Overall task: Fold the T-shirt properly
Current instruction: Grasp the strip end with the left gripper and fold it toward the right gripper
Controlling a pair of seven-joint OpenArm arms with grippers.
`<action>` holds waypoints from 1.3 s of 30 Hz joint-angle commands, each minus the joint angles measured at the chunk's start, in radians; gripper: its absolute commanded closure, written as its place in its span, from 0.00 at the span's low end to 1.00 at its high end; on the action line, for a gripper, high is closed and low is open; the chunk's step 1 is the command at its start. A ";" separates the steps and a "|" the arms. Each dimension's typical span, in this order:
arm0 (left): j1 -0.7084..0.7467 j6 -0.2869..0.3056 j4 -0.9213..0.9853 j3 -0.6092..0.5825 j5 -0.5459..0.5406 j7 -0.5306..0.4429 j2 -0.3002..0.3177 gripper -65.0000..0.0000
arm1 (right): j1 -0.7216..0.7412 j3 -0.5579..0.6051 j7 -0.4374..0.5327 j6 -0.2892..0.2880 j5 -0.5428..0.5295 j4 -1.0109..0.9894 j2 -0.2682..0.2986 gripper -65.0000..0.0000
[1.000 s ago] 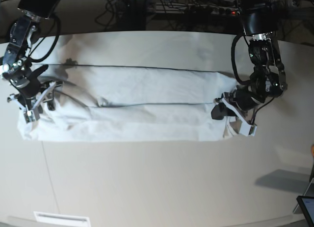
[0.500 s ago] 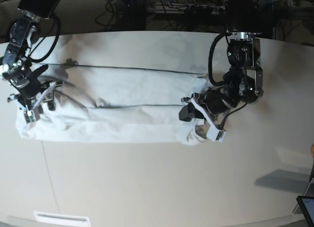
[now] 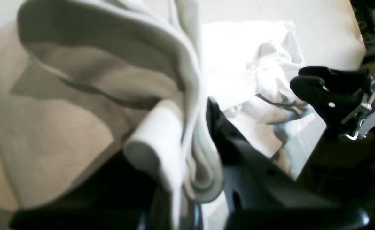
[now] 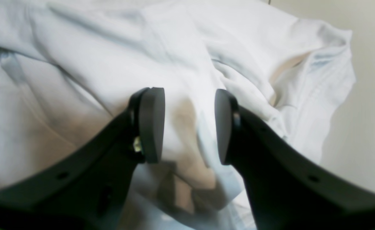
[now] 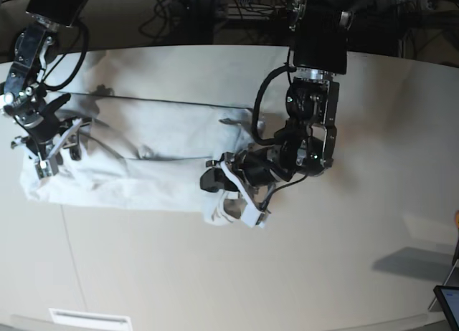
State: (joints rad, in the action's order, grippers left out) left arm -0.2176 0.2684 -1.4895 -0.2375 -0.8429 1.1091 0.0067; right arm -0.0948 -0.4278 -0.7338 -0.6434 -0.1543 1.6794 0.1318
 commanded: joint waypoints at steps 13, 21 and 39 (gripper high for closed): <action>-0.059 0.009 0.119 -0.030 -0.028 -0.025 -0.064 1.00 | 0.016 -0.003 0.021 -0.002 -0.014 0.015 0.012 0.62; -0.059 0.009 0.119 -0.030 -0.028 -0.025 -0.072 1.00 | 0.016 -0.003 0.021 -0.002 -0.014 0.015 0.012 0.62; -0.079 0.009 0.119 -0.122 -0.036 -0.025 -0.098 0.86 | 0.010 -0.003 0.021 -0.002 -0.014 0.015 0.012 0.62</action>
State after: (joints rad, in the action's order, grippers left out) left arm -0.2737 0.2653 -1.3544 -0.3599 -0.8471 1.1027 -0.0788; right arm -0.0952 -0.4278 -0.7341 -0.6434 -0.1539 1.6794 0.1318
